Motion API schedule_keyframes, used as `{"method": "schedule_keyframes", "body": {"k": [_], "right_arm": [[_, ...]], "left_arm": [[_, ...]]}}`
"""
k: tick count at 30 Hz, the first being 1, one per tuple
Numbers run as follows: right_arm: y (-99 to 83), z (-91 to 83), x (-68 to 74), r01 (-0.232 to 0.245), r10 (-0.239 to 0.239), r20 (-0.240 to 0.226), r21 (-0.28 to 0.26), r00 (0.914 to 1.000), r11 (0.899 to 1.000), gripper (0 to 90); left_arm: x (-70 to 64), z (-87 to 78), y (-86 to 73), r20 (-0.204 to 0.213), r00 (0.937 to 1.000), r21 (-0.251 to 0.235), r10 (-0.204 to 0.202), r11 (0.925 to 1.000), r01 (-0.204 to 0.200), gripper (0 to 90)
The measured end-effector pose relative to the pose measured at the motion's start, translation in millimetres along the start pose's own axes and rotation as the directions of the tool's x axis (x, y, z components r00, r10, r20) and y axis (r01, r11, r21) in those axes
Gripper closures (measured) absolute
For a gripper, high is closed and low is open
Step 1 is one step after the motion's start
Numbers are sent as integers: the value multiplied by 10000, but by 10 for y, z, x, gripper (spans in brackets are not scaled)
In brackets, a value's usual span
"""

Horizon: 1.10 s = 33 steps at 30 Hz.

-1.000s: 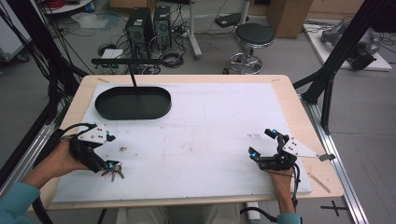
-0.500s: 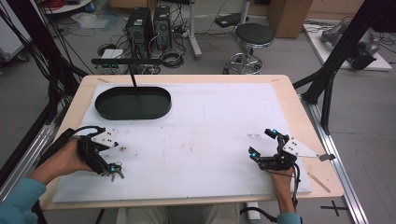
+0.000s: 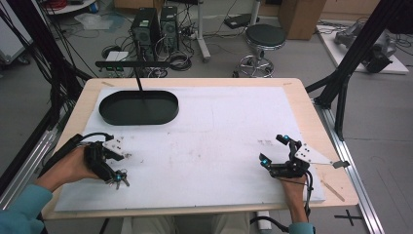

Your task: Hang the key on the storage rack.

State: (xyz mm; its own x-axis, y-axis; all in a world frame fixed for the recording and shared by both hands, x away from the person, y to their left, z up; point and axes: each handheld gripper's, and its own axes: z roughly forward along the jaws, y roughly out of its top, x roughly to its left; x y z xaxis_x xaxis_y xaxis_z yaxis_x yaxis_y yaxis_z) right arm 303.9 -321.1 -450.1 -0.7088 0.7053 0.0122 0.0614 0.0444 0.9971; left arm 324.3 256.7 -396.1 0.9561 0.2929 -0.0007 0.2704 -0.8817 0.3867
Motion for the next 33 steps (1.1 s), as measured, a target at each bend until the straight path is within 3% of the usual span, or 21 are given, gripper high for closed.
{"method": "schedule_keyframes", "body": {"k": [11,17,32,33], "right_arm": [[0,0,-1,5,-5,-12,3,10000,10000,5],[0,0,-1,13,-13,-2,6,10000,10000,5],[0,0,0,16,-16,4,-4,10000,10000,5],[-1,-1,2,-5,5,-3,14,10000,10000,5]], "left_arm": [[27,20,11,117,9992,514,-378,9980,372,506],[28,17,56,48,9996,992,-278,9947,272,576],[49,58,106,210,9990,1430,-383,9891,349,660],[45,62,109,204,9984,1435,-528,9884,493,664]]}}
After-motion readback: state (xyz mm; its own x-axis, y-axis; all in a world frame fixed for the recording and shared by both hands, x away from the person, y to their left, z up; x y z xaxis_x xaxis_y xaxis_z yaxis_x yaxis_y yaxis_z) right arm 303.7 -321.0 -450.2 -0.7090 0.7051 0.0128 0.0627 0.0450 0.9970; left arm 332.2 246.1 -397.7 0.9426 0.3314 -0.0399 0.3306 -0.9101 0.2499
